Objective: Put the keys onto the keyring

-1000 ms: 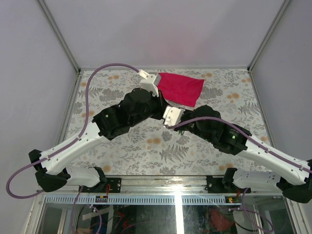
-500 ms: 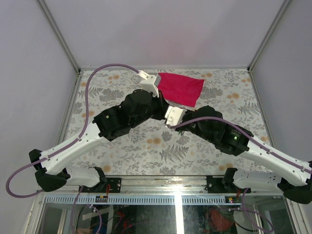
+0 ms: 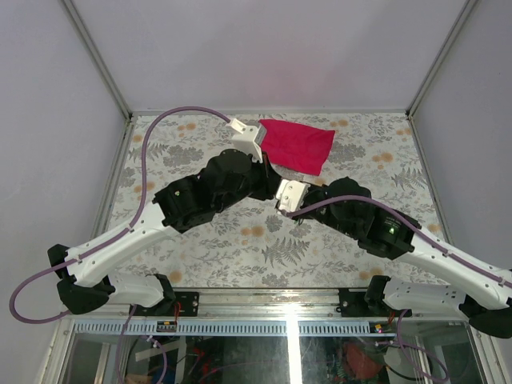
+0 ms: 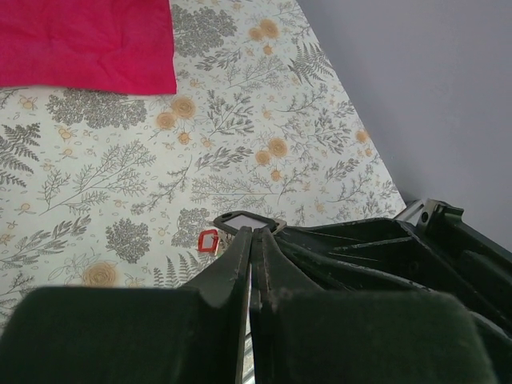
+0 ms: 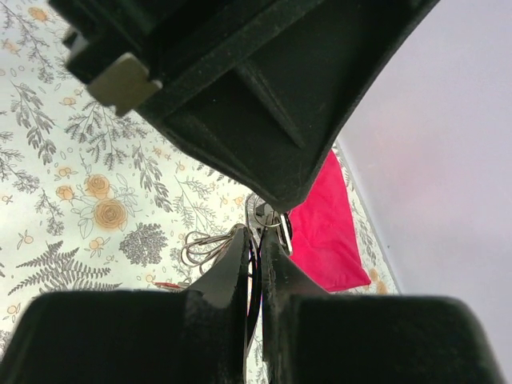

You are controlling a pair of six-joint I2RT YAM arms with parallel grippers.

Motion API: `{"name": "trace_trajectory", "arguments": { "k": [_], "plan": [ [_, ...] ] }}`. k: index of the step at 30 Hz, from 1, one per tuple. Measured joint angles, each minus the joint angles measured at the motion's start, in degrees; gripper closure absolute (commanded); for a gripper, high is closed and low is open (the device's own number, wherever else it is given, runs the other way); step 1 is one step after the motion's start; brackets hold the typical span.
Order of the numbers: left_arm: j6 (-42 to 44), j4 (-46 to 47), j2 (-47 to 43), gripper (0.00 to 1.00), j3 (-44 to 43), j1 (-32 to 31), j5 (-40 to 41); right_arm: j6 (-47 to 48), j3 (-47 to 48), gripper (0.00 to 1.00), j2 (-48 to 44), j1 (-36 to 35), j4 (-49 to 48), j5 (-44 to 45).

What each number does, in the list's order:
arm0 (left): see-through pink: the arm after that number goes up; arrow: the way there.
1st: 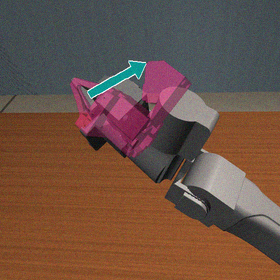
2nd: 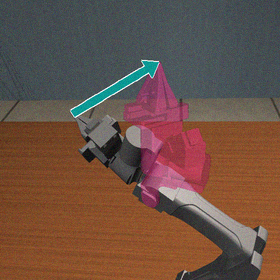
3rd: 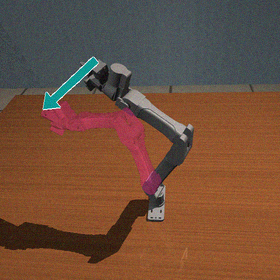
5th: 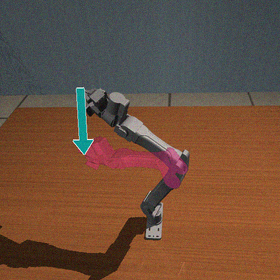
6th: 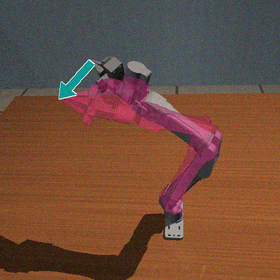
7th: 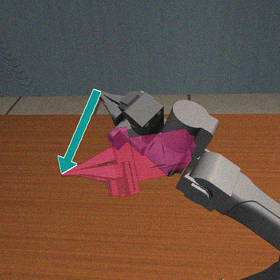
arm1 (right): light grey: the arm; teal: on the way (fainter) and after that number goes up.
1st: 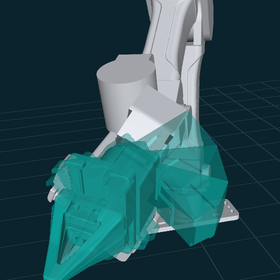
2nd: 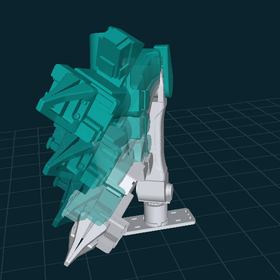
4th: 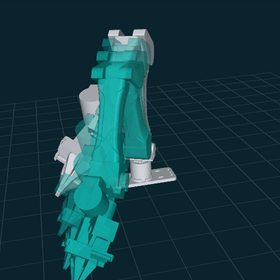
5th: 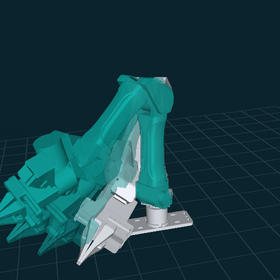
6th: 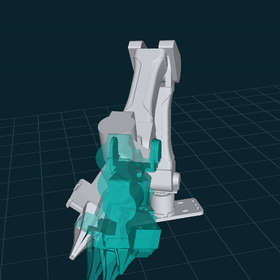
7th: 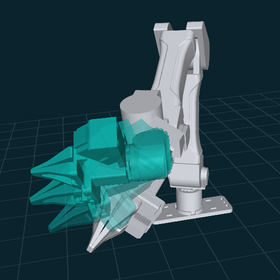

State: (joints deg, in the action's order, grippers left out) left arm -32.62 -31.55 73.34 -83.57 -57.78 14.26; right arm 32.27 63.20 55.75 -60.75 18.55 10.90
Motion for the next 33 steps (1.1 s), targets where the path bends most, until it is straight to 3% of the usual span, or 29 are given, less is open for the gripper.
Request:
{"name": "trace_trajectory", "arguments": {
  "k": [23,33],
  "plan": [
    [0.0,-4.7,0.0,1.0,-0.3,0.8,5.5,-0.8,-0.8,1.0,-3.1,0.0,4.0,-4.6],
    [-0.2,-5.5,0.2,1.0,-0.9,0.8,5.2,-4.2,4.0,1.0,4.7,0.0,6.4,-4.4]
  ]
}}
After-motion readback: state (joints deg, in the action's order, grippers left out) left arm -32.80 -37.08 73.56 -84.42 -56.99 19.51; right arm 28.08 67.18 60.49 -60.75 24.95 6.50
